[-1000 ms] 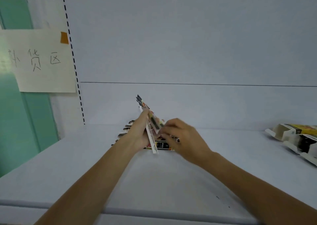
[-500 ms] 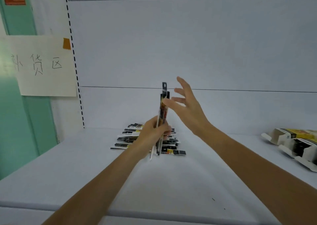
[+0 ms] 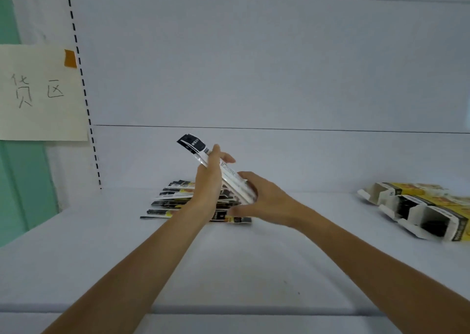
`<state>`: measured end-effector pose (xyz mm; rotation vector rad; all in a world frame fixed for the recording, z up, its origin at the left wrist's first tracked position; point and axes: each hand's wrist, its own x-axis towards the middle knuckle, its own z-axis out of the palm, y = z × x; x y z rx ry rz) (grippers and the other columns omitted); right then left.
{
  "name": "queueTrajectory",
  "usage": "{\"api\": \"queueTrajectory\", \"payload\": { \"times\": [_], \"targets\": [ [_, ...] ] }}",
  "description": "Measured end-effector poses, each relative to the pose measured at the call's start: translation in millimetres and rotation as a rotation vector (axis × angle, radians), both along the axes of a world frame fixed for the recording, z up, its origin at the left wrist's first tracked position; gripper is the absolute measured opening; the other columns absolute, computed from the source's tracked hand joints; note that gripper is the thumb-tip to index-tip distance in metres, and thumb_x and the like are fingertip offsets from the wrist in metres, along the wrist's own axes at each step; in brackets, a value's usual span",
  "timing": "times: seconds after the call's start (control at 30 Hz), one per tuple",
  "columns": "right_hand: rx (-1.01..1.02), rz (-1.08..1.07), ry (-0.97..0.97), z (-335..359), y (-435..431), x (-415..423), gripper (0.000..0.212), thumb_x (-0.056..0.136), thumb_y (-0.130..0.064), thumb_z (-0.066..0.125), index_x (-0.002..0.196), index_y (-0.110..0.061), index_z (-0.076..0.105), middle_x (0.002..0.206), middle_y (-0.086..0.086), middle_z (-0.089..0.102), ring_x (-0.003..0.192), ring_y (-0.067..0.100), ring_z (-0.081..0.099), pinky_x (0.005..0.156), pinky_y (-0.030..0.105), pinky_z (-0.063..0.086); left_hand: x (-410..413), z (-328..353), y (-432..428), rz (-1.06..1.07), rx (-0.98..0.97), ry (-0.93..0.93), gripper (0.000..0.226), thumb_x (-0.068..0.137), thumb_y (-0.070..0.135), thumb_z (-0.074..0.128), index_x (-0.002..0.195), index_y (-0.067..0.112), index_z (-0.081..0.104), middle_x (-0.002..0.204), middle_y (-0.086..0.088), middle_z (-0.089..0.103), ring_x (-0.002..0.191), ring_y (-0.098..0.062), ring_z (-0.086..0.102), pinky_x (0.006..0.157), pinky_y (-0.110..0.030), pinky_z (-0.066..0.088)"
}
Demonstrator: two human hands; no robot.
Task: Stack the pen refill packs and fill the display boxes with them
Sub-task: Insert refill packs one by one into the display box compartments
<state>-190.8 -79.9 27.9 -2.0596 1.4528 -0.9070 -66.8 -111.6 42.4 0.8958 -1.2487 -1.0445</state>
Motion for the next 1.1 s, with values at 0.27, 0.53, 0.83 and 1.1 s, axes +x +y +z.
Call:
{"api": "queueTrajectory", "payload": {
  "times": [0.27, 0.53, 0.83, 1.1],
  "targets": [
    [-0.154, -0.154, 0.291, -16, 5, -71, 0.015, 0.085, -0.018, 0.055, 0.074, -0.018, 0.044, 0.069, -0.001, 0.049, 0.064, 0.02, 0.045, 0.06, 0.034, 0.038, -35, -13, 26, -0.342, 0.2, -0.865, 0.07, 0.061, 0.077, 0.054, 0.104, 0.023, 0.065, 0.11, 0.003, 0.062, 0.105, -0.013, 0.059, 0.098, -0.033, 0.045],
    [-0.231, -0.122, 0.566, -19, 16, -163, 0.024, 0.082, -0.022, 0.057, 0.101, -0.013, 0.047, 0.081, 0.0, 0.054, 0.072, 0.024, 0.052, 0.06, 0.029, 0.037, -115, -17, 50, 0.196, -1.003, -1.328, 0.04, 0.078, 0.037, 0.057, 0.112, 0.017, 0.061, 0.112, 0.001, 0.06, 0.106, -0.02, 0.053, 0.09, -0.033, 0.036],
    [-0.363, -0.097, 0.653, 6, 61, -283, 0.04, 0.079, -0.028, 0.065, 0.116, -0.021, 0.05, 0.09, -0.009, 0.057, 0.086, 0.015, 0.051, 0.068, 0.025, 0.031, -217, -34, 75, 0.082, -0.799, -1.485, 0.044, 0.094, 0.052, 0.026, 0.119, 0.019, 0.043, 0.103, 0.003, 0.055, 0.086, -0.021, 0.055, 0.065, -0.028, 0.034],
    [-0.449, -0.426, 0.456, -6, 96, -430, 0.049, 0.087, -0.039, 0.058, 0.129, -0.015, 0.05, 0.122, 0.002, 0.058, 0.119, 0.02, 0.043, 0.097, 0.036, 0.029, -248, -61, 78, 0.057, -0.46, -1.204, 0.057, 0.088, 0.064, 0.016, 0.083, 0.018, 0.049, 0.075, 0.001, 0.058, 0.076, -0.024, 0.055, 0.071, -0.035, 0.04]
  ]
}}
